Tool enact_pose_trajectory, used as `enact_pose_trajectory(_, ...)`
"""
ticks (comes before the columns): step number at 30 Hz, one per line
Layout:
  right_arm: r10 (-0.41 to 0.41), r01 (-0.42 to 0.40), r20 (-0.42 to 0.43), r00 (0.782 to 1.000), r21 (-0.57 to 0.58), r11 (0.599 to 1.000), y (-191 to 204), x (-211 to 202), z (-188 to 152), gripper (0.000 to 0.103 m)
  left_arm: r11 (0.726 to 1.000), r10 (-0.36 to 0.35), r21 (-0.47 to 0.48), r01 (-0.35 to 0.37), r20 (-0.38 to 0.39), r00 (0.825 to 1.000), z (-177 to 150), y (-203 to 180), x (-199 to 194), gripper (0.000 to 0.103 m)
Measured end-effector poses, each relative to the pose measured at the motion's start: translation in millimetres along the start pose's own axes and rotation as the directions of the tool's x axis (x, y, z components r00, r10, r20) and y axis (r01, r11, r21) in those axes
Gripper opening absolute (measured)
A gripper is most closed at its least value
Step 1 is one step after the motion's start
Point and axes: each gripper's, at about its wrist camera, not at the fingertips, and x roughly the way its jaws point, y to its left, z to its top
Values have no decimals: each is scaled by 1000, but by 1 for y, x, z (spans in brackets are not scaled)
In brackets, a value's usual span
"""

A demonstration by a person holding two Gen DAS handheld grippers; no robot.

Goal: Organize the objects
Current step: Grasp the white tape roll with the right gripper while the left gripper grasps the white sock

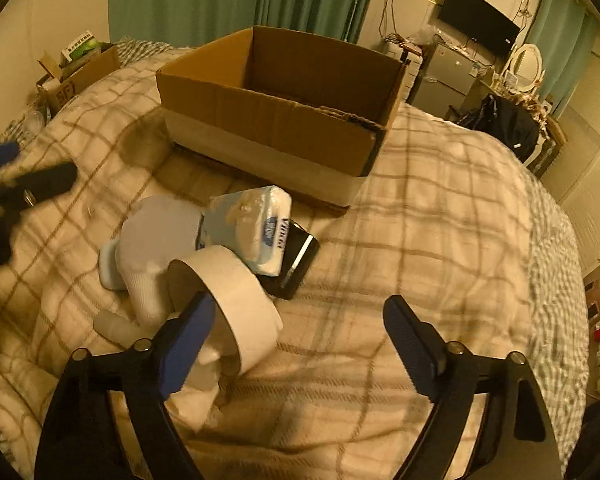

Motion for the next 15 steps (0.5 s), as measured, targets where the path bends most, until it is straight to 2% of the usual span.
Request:
enact_pose_trajectory(3, 69, -69, -7, 998, 17, 997, 0, 9, 3, 63, 999, -36, 11, 36, -15, 999, -4, -4, 12, 103)
enact_pose_trajectory(5, 88, -88, -22, 996, 9, 996, 2, 14, 3, 42, 998, -64, 18, 64, -23, 998, -6, -9, 18, 103)
enact_pose_trajectory(6, 100, -100, -27, 995, 7, 995, 2, 15, 1, 38, 997, -68, 22, 69, -30, 997, -7, -11, 22, 103)
enact_pose_trajectory(8, 119, -119, -20, 993, 12, 993, 1, 13, 0, 20, 997, -62, 41, 64, -45, 997, -11, -17, 30, 103)
enact_pose_trajectory(11, 103, -104, 20, 994, 40, 994, -8, 1, 2, 13, 996, -44, 70, 48, -63, 997, -14, -24, 38, 103)
enact_pose_trajectory(15, 63, -68, 65, 996, 86, 994, -25, -13, 4, 7, 994, -89, 64, 94, -74, 993, -18, -34, 45, 103)
